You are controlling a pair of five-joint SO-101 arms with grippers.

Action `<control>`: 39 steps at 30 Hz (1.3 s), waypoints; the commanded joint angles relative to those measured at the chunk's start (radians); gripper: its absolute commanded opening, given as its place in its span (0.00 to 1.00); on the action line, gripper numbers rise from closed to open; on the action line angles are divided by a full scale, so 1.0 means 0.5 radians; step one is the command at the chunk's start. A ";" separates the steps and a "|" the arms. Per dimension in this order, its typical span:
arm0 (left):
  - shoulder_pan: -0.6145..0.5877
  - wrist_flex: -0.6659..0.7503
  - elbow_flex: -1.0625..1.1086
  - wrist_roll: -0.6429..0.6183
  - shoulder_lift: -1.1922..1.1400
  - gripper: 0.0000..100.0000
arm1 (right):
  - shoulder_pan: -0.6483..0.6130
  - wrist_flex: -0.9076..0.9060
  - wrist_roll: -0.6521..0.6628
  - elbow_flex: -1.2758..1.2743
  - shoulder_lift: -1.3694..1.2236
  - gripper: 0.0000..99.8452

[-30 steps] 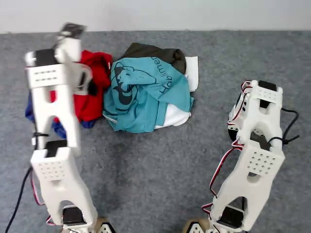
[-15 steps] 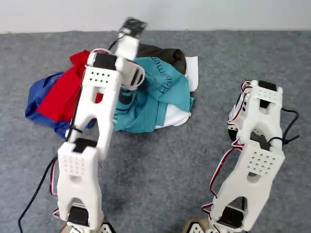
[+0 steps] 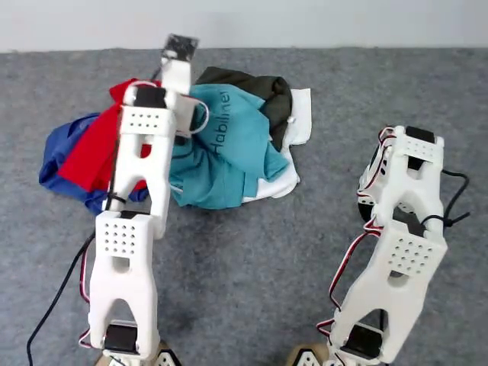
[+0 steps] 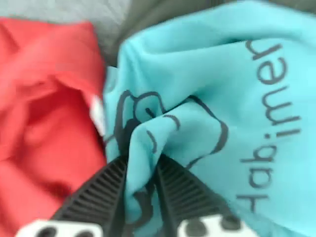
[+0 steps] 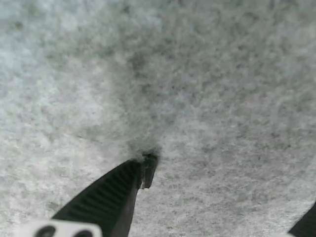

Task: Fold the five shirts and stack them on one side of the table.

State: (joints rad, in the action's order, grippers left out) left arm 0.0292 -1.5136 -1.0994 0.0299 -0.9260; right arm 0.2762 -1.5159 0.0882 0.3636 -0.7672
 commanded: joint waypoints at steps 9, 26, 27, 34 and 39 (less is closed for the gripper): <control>-0.638 -0.476 -0.931 0.199 0.605 0.01 | -0.075 0.017 0.021 0.012 -0.146 0.50; -0.881 -0.482 -0.100 0.209 0.675 0.20 | -0.075 0.017 0.021 0.012 -0.146 0.50; -0.884 -0.482 -0.054 0.209 0.681 0.21 | -0.075 0.017 0.021 0.012 -0.146 0.50; -0.629 -0.485 0.097 0.196 0.979 0.23 | -0.075 0.017 0.021 0.012 -0.146 0.50; -0.292 -0.485 0.419 0.209 1.267 0.30 | -0.075 0.017 0.021 0.012 -0.146 0.50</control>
State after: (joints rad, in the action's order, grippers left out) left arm -0.2117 -1.7361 -0.9567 0.1189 -0.4012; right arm 0.2762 -1.5159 0.0882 0.3636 -0.7672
